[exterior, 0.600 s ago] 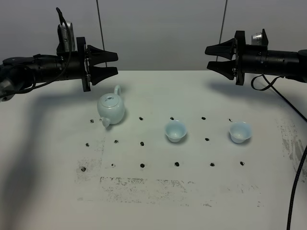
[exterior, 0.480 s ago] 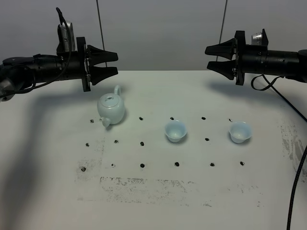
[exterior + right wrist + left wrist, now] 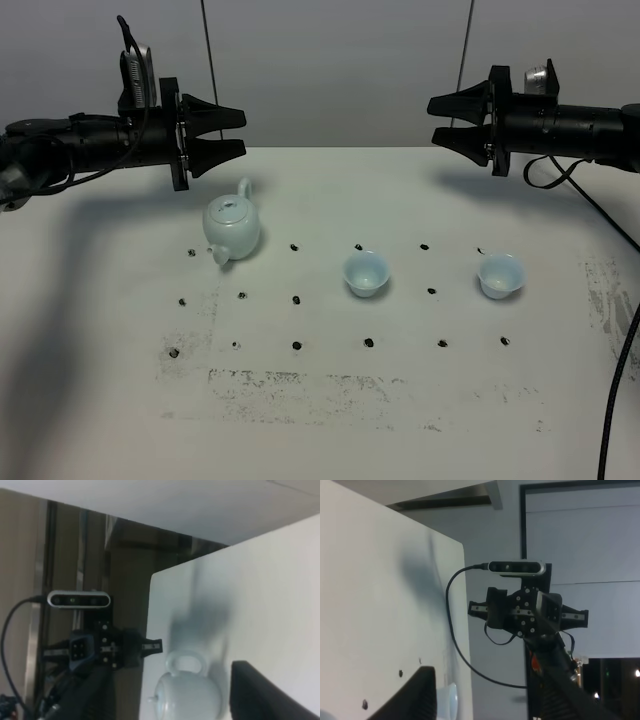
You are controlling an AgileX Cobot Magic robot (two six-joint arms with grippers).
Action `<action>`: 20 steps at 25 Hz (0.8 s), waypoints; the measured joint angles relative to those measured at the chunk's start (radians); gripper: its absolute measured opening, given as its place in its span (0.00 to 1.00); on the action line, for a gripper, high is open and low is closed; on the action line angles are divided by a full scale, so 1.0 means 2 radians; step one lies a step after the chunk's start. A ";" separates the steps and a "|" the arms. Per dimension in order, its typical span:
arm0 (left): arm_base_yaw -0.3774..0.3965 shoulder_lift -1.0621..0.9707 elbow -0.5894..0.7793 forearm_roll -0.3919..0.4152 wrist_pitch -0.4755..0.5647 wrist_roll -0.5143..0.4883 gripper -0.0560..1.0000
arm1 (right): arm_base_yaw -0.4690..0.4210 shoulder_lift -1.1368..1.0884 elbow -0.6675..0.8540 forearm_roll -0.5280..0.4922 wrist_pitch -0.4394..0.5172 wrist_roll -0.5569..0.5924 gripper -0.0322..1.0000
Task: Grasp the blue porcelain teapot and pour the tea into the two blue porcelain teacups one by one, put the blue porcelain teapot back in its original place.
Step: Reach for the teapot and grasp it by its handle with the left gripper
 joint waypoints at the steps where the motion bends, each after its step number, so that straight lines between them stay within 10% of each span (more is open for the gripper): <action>1: 0.000 0.001 -0.004 0.001 0.000 0.014 0.52 | 0.000 0.000 0.000 0.000 0.000 -0.015 0.50; 7: 0.000 0.003 -0.078 0.047 0.001 0.063 0.52 | 0.000 -0.009 -0.023 -0.074 0.000 -0.091 0.50; 20: -0.002 -0.001 -0.177 0.350 0.001 -0.032 0.50 | 0.000 -0.016 -0.155 -0.536 -0.020 0.053 0.47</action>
